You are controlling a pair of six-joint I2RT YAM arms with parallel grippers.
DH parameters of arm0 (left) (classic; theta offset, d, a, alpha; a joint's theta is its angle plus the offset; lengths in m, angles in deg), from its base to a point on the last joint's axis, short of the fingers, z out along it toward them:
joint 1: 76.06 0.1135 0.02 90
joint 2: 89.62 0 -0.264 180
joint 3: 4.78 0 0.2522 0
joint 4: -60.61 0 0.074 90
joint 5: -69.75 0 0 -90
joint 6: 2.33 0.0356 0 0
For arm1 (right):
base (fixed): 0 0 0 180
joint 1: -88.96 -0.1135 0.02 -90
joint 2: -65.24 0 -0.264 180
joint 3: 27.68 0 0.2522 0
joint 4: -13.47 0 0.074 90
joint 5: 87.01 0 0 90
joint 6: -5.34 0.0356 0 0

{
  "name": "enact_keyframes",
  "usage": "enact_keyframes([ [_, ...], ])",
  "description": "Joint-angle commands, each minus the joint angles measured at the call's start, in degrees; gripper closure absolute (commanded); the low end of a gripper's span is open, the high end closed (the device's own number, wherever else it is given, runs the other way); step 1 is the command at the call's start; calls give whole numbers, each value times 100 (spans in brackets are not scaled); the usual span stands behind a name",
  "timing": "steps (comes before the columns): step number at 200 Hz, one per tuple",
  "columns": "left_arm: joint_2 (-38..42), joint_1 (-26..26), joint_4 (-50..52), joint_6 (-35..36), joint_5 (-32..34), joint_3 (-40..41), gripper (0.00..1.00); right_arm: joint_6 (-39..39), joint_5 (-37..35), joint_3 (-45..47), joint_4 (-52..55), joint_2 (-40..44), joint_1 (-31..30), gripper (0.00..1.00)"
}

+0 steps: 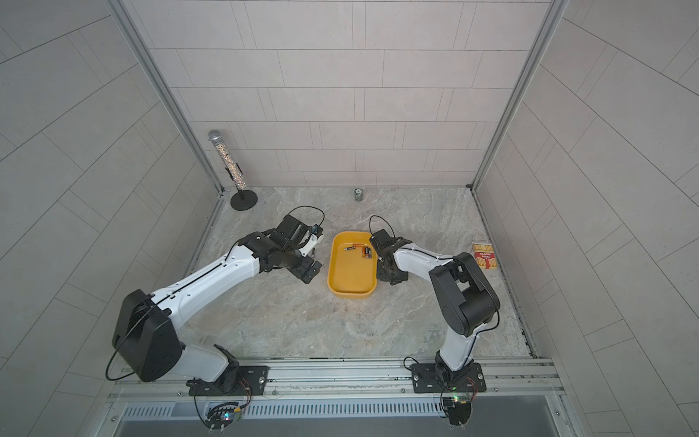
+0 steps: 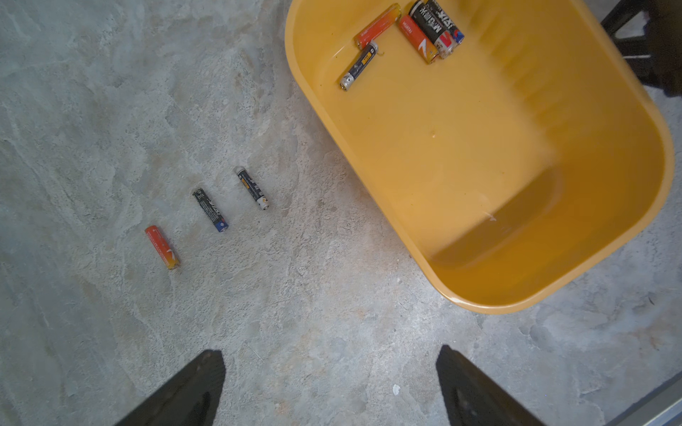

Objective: Take the batteries out of the storage box
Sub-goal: Place the battery at the center of the board, then pick up the battery from the storage box.

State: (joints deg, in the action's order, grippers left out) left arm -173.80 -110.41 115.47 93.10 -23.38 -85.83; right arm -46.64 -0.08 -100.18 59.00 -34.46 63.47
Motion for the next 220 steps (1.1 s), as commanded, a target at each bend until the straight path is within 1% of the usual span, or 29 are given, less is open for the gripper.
enact_keyframes([
  [1, -29, 41, 170, 28, 217, -153, 2, 83, -140, 47, 219, -91, 7, 75],
  [31, 108, 41, 129, 76, 314, -123, 2, 70, -35, 0, 339, 140, 8, 71],
  [61, 387, 42, -153, 136, 283, -18, 2, 33, 47, -87, 613, 682, 3, 70],
  [73, 401, 31, -305, 134, 377, -112, 2, -33, 85, -136, 725, 1008, 8, 68],
  [82, 294, 31, -229, 204, 335, -389, 2, -136, 138, -146, 743, 1290, -4, 67],
  [93, -41, 23, 26, 299, 253, -946, 4, -317, 222, -77, 619, 1702, -6, 61],
  [99, -268, 25, 173, 297, 244, -1294, 8, -403, 238, -23, 537, 1939, -11, 60],
  [109, -777, 23, 492, 324, 140, -1962, 11, -562, 194, 132, 359, 2362, -15, 56],
  [126, -1635, -6, 921, 385, -131, -2911, 16, -974, 322, 667, -339, 3132, -22, 51],
  [145, -2554, -159, 1302, 509, -88, -3799, 17, -1281, 349, 1158, -817, 3859, -29, 48],
  [159, -3185, -300, 1617, 719, -93, -4405, 17, -1356, 256, 1381, -883, 4281, -37, 48],
  [190, -4423, -430, 2173, 959, -197, -5665, 17, -1467, 237, 1770, -1030, 4841, -40, 47],
  [206, -4964, -457, 2389, 961, -101, -6259, 18, -1477, 224, 1852, -1065, 4913, -45, 46],
  [220, -5289, -487, 2470, 960, 34, -6553, 18, -1482, 263, 1883, -1108, 4923, -49, 46],
])
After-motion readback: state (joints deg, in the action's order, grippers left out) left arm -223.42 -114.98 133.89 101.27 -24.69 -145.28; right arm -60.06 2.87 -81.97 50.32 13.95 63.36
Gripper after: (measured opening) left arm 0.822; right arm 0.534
